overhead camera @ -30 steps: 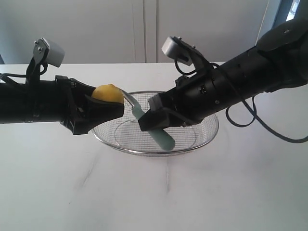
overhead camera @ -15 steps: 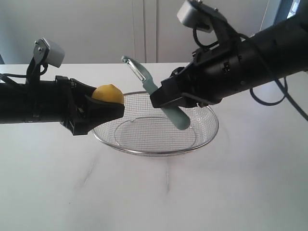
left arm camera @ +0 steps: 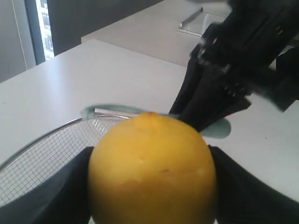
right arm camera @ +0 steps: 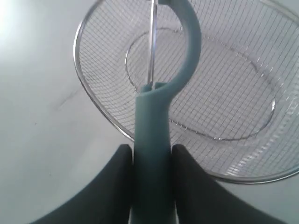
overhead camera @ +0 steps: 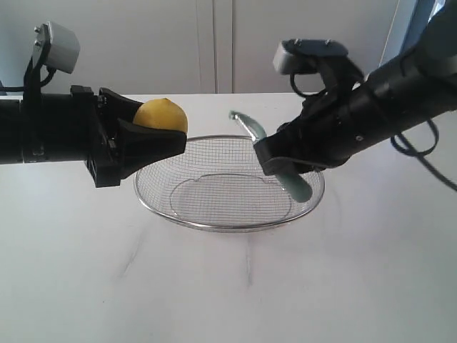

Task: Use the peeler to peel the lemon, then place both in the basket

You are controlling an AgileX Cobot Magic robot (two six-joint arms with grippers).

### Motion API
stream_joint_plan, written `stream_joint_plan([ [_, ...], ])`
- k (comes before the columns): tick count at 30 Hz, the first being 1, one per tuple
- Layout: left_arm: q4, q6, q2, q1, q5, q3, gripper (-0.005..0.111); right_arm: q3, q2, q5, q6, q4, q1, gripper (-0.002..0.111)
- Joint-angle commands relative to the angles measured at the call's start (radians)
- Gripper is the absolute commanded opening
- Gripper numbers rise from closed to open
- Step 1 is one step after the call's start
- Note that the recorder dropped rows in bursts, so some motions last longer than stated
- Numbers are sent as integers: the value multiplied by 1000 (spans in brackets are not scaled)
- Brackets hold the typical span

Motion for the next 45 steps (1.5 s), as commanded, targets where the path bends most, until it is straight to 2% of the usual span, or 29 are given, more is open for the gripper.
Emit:
stream_joint_plan([
  [1, -9, 0, -16, -2, 26, -6, 0, 3, 106, 31, -33, 98, 13, 0],
  [9, -9, 0, -16, -2, 16, -6, 0, 3, 145, 50, -64, 176, 61, 0],
  [30, -10, -3, 107, -2, -7, -5, 0, -1, 145, 116, -73, 298, 61, 0],
  [45, -10, -3, 109, -2, -2, -5, 0, -3, 118, 146, -110, 347, 61, 0],
])
